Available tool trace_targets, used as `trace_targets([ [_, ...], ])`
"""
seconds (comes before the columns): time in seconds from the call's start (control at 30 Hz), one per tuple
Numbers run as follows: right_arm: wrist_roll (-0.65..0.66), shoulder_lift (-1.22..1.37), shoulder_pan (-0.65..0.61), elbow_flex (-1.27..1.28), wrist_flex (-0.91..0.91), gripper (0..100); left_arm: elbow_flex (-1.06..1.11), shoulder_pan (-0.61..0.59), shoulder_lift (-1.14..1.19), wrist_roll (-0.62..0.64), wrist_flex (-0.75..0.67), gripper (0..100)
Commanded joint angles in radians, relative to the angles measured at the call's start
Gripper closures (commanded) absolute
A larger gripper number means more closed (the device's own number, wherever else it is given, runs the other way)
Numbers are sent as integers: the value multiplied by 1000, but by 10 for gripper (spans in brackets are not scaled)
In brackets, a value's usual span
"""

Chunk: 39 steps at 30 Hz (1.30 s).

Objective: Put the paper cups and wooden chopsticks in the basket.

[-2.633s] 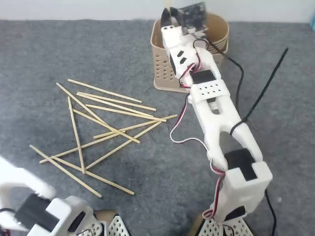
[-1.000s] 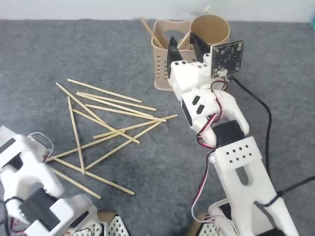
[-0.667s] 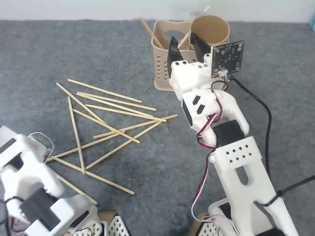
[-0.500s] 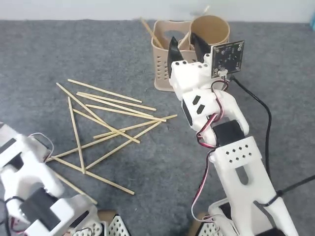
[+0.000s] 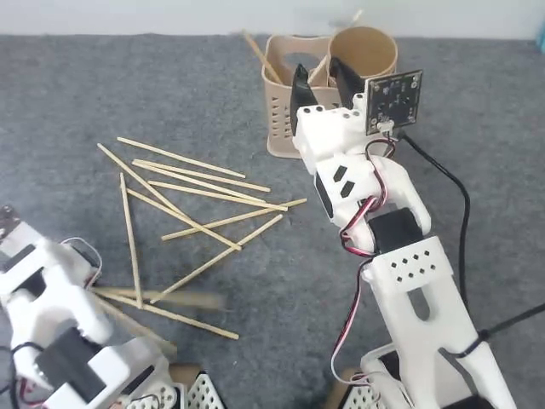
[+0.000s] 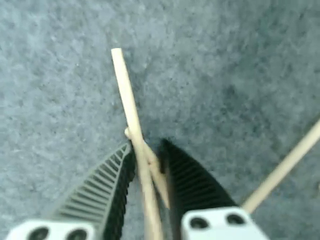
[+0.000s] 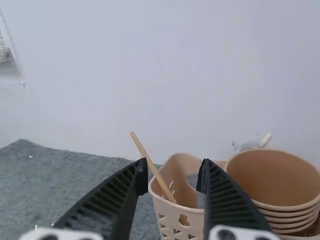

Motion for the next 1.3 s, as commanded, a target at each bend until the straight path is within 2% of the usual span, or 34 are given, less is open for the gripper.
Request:
trace_targets([
  [0.0, -12, -56, 10, -12, 24, 822, 12, -8, -14, -12, 20, 989],
  [0.23, -14, -127, 33, -11, 94, 822, -18, 51, -14, -5, 21, 989],
  [0.43, -14, -237, 28, -11, 213, 822, -127, 146, -14, 137, 21, 989],
  [0.53, -14, -306, 27, -11, 329, 822, -226, 170, -14, 187, 23, 989],
  [0.73, -14, -390, -16, 3, 687, 822, -467, 184, -14, 267, 106, 989],
  [0.83, -15, -407, -53, 75, 756, 822, -581, 190, -14, 295, 143, 989],
  [0.97, -15, -418, -68, 245, 694, 822, -705, 236, -14, 310, 169, 989],
  [1.13, -17, -418, -71, 494, 498, 822, -874, 330, -14, 348, 166, 989],
  [1.27, -15, -418, -143, 618, 410, 822, -1061, 419, -14, 348, 166, 989],
])
